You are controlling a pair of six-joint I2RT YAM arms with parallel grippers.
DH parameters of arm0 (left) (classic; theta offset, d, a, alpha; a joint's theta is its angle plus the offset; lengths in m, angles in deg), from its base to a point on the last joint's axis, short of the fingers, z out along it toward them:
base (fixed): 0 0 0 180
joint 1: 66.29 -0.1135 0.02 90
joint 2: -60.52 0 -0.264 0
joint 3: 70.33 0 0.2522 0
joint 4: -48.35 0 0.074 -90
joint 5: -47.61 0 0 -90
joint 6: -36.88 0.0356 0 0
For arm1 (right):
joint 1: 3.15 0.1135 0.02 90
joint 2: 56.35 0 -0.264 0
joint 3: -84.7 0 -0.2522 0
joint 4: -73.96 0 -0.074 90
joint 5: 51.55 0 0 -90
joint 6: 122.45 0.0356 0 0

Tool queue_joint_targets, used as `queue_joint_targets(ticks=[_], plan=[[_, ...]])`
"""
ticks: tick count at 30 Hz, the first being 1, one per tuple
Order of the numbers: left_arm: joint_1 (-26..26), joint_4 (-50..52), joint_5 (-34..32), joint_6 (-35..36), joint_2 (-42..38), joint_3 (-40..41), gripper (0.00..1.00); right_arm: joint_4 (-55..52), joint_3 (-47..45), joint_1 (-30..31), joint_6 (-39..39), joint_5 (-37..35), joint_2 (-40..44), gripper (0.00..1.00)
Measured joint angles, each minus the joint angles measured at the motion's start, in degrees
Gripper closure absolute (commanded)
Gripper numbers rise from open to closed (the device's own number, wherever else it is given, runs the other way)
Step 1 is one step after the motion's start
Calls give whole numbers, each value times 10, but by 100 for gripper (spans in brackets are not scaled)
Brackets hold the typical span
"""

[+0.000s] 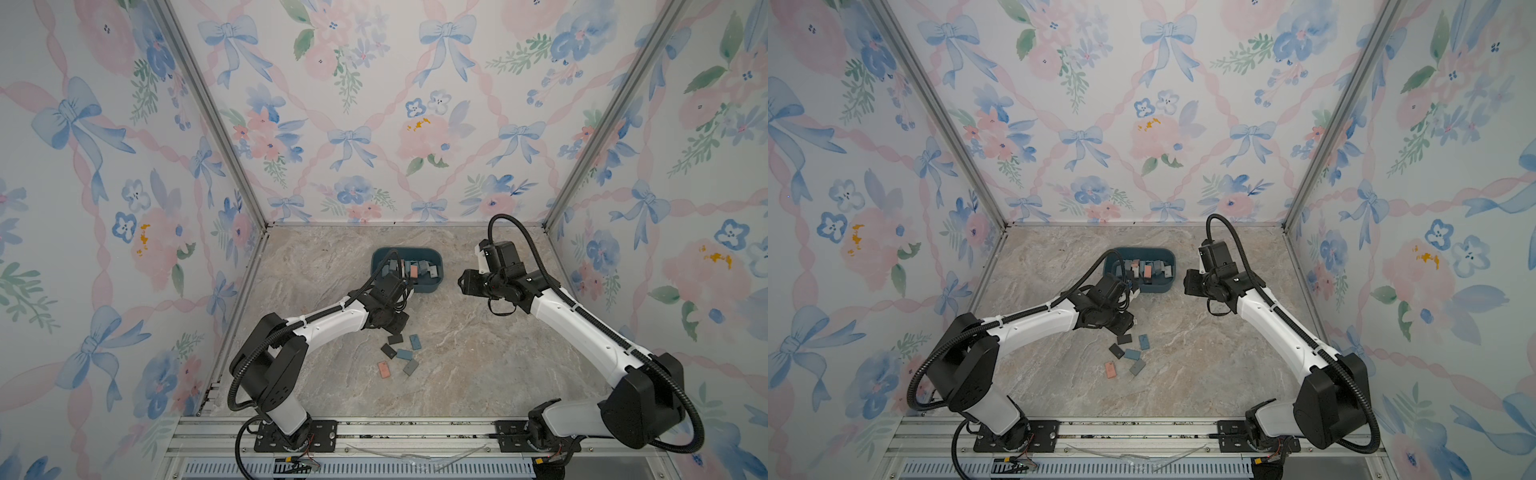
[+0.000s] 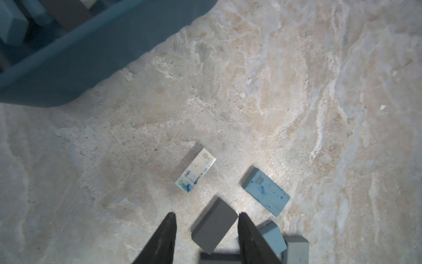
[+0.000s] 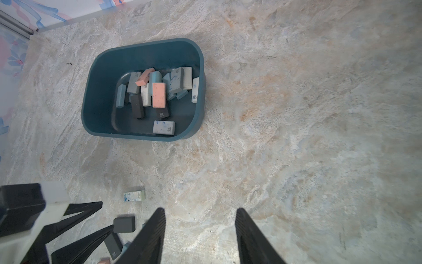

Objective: Put the eraser in the storage box
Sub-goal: Adjust the eraser at the center of the board.

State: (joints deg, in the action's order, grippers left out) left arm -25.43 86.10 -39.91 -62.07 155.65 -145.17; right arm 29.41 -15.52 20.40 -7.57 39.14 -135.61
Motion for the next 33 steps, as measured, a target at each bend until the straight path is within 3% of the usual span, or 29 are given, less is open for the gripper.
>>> queue_joint_targets(ticks=[19, 33], plan=[[3, 12, -7, 29, 94, -44, 53, 2, -33, -11, 6, 2, 33, 47], [4, 15, -38, 43, 120, -74, 53, 2, -39, -15, 13, 2, 37, 46]])
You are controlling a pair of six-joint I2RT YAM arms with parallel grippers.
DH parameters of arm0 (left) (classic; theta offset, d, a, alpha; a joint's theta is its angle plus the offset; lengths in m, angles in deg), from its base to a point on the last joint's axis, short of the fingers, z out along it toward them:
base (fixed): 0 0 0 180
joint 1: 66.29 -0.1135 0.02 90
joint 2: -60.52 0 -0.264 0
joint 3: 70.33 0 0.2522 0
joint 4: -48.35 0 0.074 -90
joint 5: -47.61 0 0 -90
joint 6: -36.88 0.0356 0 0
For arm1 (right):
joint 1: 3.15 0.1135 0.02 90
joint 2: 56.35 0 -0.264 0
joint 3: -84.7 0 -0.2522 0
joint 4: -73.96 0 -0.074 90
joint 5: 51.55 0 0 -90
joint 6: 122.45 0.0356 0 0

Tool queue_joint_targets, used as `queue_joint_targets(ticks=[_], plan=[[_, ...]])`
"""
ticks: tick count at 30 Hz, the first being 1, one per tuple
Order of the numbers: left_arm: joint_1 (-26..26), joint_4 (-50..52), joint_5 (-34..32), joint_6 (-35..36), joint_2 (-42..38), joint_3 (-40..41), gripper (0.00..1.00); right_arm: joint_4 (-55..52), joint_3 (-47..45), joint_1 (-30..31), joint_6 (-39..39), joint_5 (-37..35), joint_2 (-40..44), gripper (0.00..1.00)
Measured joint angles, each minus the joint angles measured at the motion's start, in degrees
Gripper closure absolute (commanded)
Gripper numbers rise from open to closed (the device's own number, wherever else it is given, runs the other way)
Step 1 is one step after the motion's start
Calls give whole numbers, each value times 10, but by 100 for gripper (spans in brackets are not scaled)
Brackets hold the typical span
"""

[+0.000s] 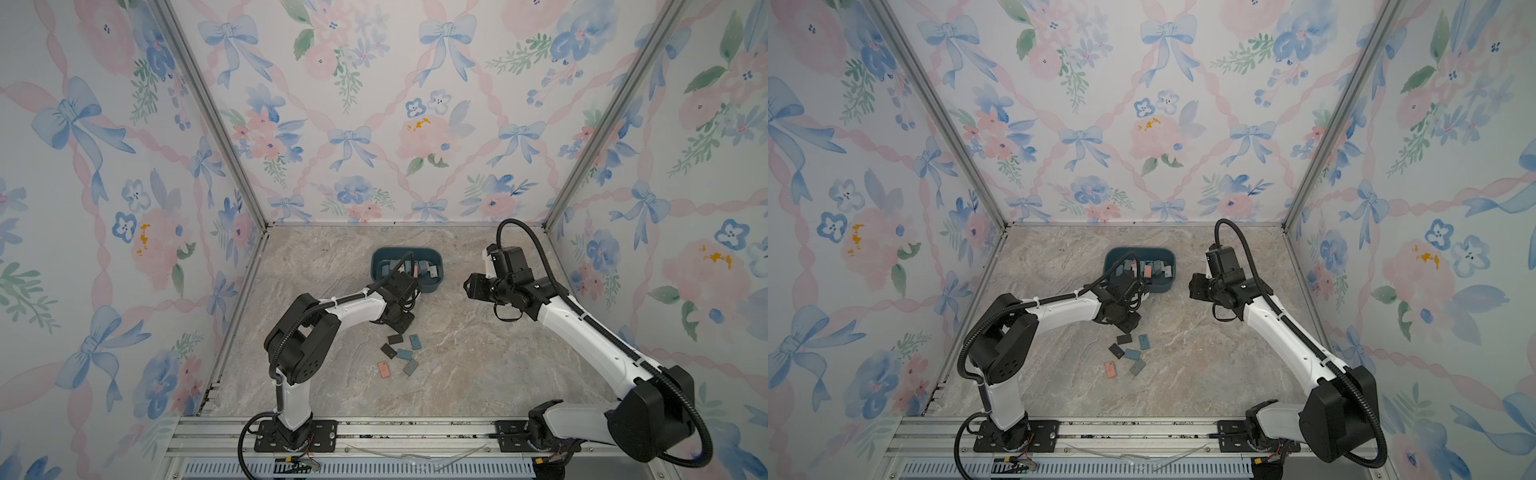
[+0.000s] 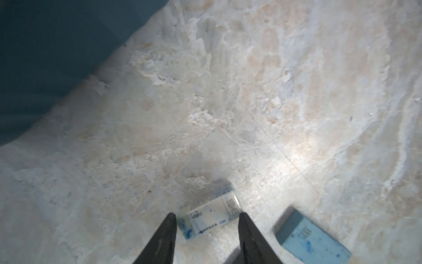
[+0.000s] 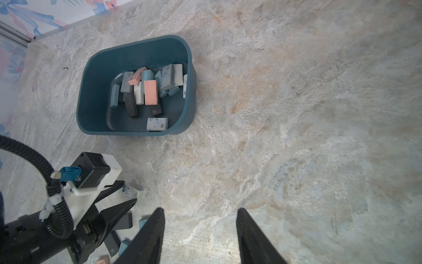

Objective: Put the eraser in the storage box
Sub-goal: Adjust the eraser at the center of the board.

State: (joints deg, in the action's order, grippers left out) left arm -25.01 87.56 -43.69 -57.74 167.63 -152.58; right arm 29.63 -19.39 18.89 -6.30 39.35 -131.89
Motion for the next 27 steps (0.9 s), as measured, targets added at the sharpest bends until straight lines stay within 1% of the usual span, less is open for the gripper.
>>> queue_joint_targets(ticks=[3, 5, 9, 16, 22, 27], plan=[[0, 0, -8, 2, 0, 0, 53, 0, -2, 0, 0, 2, 0, 46], [0, 0, -12, 2, 0, 0, 49, 0, -3, 0, 3, 4, 0, 46], [0, 0, -16, 2, 0, 0, 46, 1, -3, -1, 5, 9, 0, 46], [0, 0, -14, -5, 0, -9, 36, 2, -3, -3, 7, 13, 0, 46], [0, 1, -14, -4, 1, -12, 35, 3, -3, -3, 7, 15, 0, 46], [0, 1, -12, 5, 20, -29, 36, 4, -5, -3, 7, 17, 0, 46]])
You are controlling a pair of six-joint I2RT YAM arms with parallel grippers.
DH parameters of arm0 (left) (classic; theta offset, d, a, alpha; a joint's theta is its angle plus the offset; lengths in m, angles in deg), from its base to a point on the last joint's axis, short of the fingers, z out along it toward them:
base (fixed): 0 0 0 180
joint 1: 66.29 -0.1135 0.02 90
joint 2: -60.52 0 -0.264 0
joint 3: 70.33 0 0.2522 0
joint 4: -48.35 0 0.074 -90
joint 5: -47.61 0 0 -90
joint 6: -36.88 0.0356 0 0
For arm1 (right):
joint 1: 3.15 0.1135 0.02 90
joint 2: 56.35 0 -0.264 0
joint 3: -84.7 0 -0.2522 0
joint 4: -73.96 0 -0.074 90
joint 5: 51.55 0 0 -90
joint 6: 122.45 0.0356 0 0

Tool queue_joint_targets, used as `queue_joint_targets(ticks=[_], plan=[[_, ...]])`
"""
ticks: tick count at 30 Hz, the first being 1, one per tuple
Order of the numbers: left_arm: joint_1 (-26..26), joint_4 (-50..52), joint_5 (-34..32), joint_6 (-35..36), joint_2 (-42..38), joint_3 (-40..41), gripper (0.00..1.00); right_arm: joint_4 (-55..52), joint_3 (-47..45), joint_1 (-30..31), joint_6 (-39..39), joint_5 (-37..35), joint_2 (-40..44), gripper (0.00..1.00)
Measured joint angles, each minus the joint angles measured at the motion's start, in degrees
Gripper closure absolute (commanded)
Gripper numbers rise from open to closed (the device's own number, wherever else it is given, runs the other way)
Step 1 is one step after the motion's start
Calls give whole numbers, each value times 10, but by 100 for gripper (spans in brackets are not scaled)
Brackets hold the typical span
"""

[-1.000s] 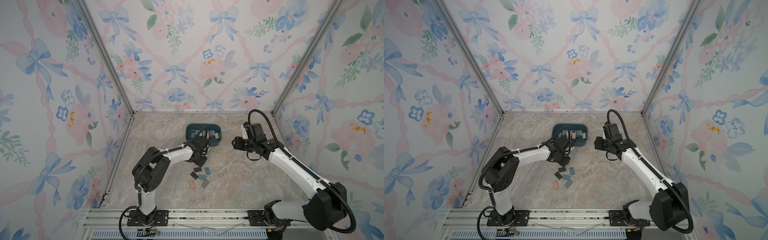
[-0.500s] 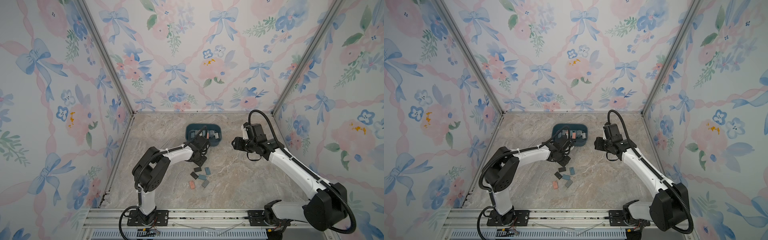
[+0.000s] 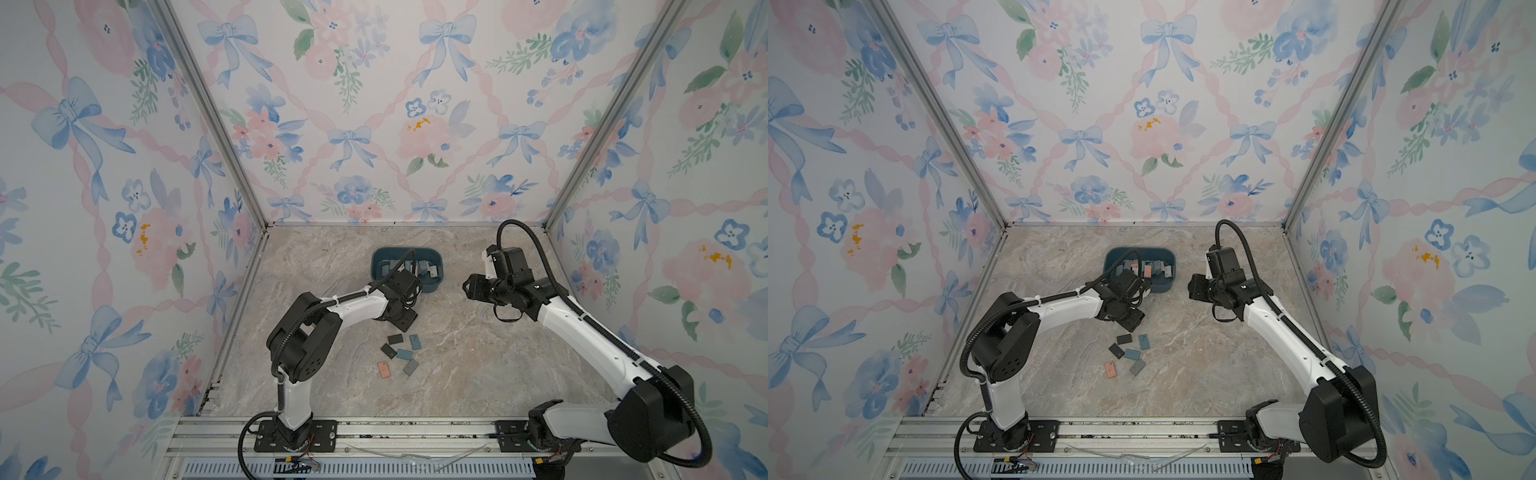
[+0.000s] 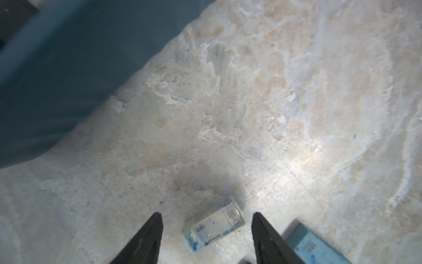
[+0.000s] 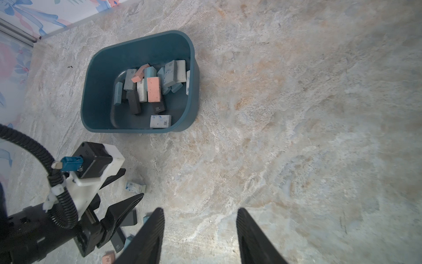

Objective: Put the eraser in the storage box
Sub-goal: Adjust the eraser at the center of the board.

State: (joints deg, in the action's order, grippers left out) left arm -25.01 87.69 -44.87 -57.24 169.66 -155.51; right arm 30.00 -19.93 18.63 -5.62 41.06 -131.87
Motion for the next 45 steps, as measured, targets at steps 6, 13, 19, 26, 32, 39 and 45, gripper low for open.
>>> queue_joint_targets(ticks=[6, 13, 19, 26, 32, 39, 45], plan=[[0, -1, 15, 15, 28, -20, 38, 1, -7, 0, 2, 0, 2, 46], [0, -3, 22, 18, 31, -20, 40, 1, -14, -2, 2, 0, 7, 46], [0, -17, 21, 15, 14, 6, 42, 3, -19, -4, 4, 2, 9, 46], [0, -17, 21, 3, 0, 23, 45, 9, -20, -4, 11, 11, 9, 46], [0, -16, 24, -10, -14, 40, 52, 10, -21, -4, 13, 13, 9, 46], [0, -12, 26, -25, -25, 52, 61, 16, -25, -4, 14, 17, 9, 46], [1, -10, 35, -36, -25, 52, 70, 18, -28, -4, 15, 17, 9, 46]])
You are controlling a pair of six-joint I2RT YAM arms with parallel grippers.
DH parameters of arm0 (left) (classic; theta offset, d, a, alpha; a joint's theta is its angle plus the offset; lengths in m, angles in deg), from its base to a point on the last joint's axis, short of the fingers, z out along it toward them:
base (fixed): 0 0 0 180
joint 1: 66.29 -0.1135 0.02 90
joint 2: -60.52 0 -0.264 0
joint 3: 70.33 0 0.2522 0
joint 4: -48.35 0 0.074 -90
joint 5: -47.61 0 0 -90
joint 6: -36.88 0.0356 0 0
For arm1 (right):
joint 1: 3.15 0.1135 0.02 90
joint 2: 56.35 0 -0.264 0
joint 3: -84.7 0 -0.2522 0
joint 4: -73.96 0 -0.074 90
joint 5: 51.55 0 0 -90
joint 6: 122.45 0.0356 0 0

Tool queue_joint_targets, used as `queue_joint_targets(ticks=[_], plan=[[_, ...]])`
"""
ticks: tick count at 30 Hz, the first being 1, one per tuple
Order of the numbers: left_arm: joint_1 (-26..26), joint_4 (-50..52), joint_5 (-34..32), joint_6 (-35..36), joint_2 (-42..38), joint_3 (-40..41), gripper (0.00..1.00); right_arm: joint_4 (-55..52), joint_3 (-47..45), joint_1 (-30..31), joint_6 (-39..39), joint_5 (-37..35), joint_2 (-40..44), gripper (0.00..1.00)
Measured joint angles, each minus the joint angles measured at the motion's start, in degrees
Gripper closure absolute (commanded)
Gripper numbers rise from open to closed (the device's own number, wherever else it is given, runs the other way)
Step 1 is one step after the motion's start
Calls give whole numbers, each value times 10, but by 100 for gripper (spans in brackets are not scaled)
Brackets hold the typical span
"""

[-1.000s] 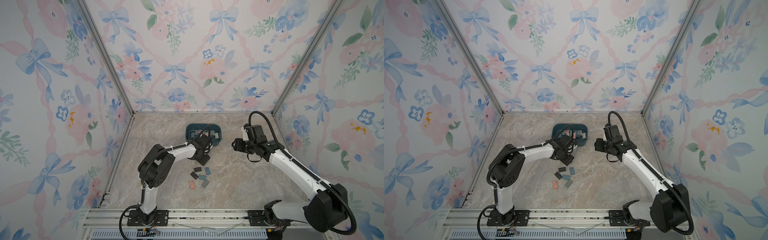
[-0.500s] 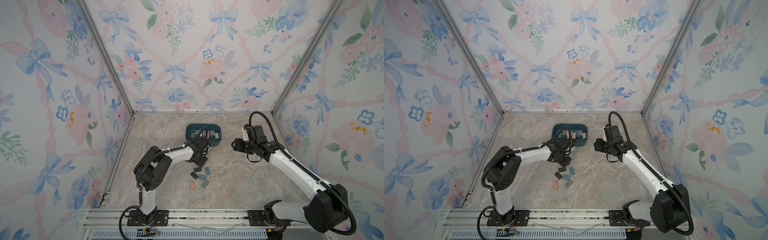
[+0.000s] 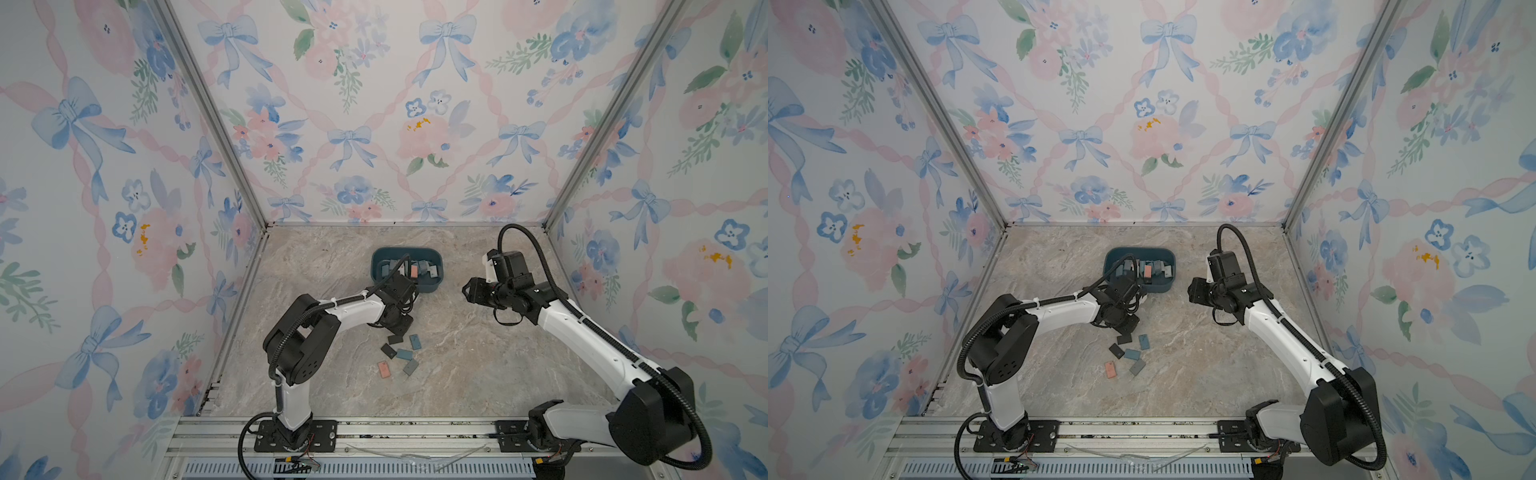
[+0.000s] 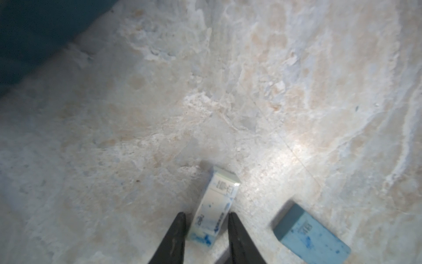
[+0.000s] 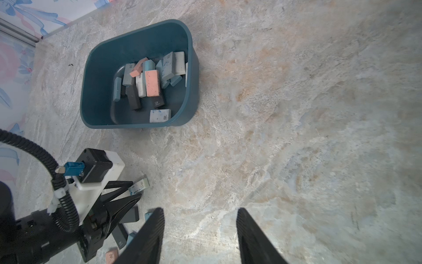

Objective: Put the eraser in the storage box
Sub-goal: Pick up the eraser from the center of the board.

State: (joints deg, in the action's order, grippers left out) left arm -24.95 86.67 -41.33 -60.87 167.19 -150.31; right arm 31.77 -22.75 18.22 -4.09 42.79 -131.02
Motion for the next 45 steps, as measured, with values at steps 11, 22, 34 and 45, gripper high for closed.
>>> queue_joint_targets(ticks=[11, 22, 34, 45], plan=[[11, 0, 5, -4, 0, -1, 64, 1, 0, 0, 0, 0, 0, 46], [11, 9, -18, -5, 19, -26, 78, 2, 0, 0, 0, 0, 0, 46], [11, 9, -19, -16, 19, -26, 89, 2, 0, 0, 2, 0, 0, 46], [-8, 19, -3, -51, -4, -82, 86, 2, 0, 0, 2, 4, 0, 46]])
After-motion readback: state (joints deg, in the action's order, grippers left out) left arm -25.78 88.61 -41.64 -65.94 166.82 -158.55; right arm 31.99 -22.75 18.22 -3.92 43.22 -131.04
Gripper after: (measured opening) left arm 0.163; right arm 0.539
